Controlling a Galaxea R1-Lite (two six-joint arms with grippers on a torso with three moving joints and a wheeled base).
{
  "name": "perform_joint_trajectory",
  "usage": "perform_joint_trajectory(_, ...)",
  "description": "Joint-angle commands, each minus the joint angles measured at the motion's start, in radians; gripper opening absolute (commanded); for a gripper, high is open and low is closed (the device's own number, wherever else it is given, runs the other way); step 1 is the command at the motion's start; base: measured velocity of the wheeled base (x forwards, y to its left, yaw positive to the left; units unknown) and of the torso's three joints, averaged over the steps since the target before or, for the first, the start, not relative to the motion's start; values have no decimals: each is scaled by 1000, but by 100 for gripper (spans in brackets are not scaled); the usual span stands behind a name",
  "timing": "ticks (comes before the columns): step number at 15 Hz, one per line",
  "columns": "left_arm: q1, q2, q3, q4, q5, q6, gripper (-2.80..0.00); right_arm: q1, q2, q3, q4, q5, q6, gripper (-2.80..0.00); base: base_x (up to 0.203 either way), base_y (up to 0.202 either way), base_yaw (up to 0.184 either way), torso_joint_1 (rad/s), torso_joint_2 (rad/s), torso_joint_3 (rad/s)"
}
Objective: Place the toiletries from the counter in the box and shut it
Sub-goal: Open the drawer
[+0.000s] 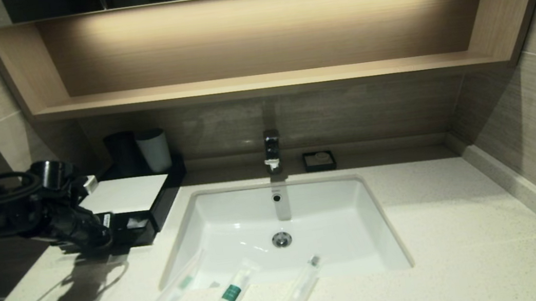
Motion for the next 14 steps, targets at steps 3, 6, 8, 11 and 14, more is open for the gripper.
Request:
perform_joint_trajectory(3, 2, -6, -1, 32, -1, 1, -280, 0, 1, 0, 0, 0, 0, -280, 0, 0, 0, 0, 0, 0)
perform_joint_trajectory(6, 2, -20, 6, 58, -1, 2, -280, 0, 1, 0, 0, 0, 0, -280, 0, 0, 0, 0, 0, 0)
perform_joint_trajectory(8, 2, -29, 11, 74, -1, 2, -280, 0, 1, 0, 0, 0, 0, -280, 0, 0, 0, 0, 0, 0)
perform_joint_trajectory(11, 2, -46, 17, 95, -1, 2, -280, 0, 1, 0, 0, 0, 0, -280, 0, 0, 0, 0, 0, 0)
perform_joint_trajectory(14, 2, -67, 23, 120, -1, 2, -280, 0, 1, 0, 0, 0, 0, -280, 0, 0, 0, 0, 0, 0)
